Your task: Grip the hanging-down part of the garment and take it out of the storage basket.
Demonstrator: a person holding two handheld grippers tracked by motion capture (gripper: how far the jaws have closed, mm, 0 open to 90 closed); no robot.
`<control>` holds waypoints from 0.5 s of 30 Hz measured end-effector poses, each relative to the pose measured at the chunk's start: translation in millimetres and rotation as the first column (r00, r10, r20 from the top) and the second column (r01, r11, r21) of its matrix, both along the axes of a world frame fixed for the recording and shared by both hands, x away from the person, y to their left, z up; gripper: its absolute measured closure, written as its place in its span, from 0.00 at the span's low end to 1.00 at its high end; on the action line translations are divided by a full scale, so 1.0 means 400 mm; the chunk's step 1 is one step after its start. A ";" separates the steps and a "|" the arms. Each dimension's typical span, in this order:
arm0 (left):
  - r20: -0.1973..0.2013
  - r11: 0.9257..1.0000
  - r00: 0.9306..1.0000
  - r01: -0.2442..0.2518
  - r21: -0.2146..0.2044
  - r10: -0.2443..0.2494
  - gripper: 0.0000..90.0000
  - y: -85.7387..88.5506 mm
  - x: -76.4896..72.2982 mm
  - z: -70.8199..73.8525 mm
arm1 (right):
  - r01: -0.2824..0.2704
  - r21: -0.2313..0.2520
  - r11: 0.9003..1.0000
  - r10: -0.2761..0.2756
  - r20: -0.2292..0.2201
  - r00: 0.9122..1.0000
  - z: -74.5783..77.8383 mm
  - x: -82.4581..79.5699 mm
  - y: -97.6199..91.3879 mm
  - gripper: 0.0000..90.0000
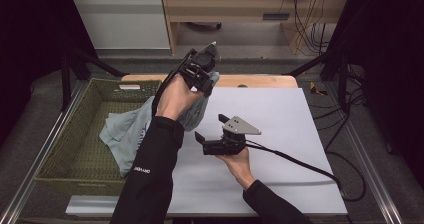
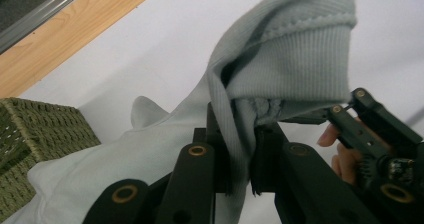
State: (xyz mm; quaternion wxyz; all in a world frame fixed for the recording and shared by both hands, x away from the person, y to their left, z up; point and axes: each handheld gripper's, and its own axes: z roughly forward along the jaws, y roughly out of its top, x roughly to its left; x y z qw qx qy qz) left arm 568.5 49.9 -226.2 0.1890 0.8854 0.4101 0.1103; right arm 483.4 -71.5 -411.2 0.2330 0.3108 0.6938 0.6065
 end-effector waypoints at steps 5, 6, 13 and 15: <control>0.000 1.000 1.000 0.001 0.000 -0.001 0.90 0.002 -0.002 0.001 | -0.015 0.013 1.000 0.015 -0.019 1.000 0.003 0.010 0.030 0.01; -0.001 1.000 1.000 0.001 0.000 -0.001 0.90 0.002 -0.002 0.001 | -0.015 0.011 1.000 0.015 -0.016 1.000 0.003 0.013 0.035 0.01; -0.004 1.000 1.000 0.004 -0.001 -0.004 0.90 0.003 -0.002 0.000 | -0.021 0.032 0.999 0.022 -0.028 0.999 0.011 0.027 0.074 0.02; -0.003 1.000 1.000 0.004 0.002 -0.004 0.90 0.002 -0.002 0.000 | -0.027 0.041 0.999 0.028 -0.026 0.999 0.012 0.033 0.086 0.02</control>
